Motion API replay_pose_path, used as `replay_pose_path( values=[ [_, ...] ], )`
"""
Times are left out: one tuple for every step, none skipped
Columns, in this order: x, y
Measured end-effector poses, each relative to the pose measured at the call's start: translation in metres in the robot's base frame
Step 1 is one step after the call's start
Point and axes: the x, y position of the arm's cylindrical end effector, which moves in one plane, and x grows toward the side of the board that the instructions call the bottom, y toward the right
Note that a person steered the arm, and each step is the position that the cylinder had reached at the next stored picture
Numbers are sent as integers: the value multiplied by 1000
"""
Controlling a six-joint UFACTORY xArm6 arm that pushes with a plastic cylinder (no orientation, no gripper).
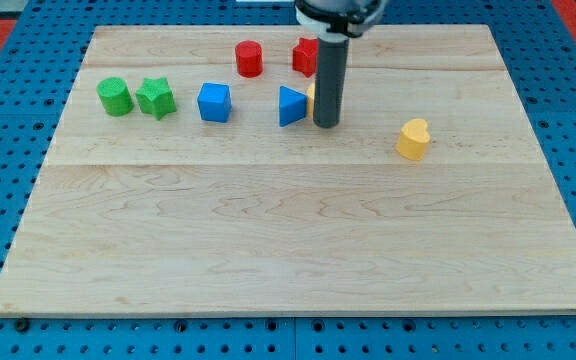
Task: Slide the green star bit a up
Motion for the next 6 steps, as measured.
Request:
replay_pose_path(
  values=[
    [-19,0],
    [-10,4],
    [36,-9],
    [40,-111],
    [4,-138],
    [12,-159]
  ],
)
